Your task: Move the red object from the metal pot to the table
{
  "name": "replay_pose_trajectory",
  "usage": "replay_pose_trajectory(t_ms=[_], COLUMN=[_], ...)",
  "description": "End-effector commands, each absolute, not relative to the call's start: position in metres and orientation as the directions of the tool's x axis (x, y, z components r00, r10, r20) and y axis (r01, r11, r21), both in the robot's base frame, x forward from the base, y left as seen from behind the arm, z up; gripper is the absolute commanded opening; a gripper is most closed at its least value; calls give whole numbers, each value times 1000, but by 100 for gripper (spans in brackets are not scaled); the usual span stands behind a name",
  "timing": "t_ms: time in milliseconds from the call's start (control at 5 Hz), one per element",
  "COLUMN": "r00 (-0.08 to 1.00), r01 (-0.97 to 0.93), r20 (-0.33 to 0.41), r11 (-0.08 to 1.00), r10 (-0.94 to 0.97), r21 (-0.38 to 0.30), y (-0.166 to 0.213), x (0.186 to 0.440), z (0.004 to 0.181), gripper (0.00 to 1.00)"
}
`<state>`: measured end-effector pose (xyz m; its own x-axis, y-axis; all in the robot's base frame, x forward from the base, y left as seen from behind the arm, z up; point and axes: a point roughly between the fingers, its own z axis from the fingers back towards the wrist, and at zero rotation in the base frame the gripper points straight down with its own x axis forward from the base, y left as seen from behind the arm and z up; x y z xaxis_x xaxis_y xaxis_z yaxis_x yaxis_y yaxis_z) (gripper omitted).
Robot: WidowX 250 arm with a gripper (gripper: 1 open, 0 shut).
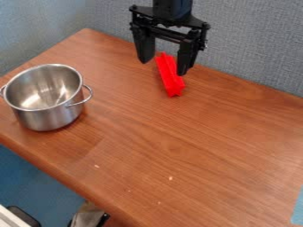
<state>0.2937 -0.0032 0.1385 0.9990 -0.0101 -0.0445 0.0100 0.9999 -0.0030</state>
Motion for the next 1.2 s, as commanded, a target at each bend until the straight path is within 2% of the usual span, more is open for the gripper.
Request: replay_pose_trajectory(t_ms=[0, 200, 400, 800, 1000], r00=[997, 993, 992, 999, 999], r01=[59, 109, 127, 14, 24], r20=[-51, -37, 9, 47, 48], r11=[998, 994, 992, 1000, 999], r10=[-59, -109, -127, -14, -25], r21=[-4, 2, 27, 9, 22], y=[4, 17, 47, 102, 113], x=[300, 302, 307, 299, 307], z=[145, 146, 157, 179, 188], gripper=[100, 100, 100, 100, 100])
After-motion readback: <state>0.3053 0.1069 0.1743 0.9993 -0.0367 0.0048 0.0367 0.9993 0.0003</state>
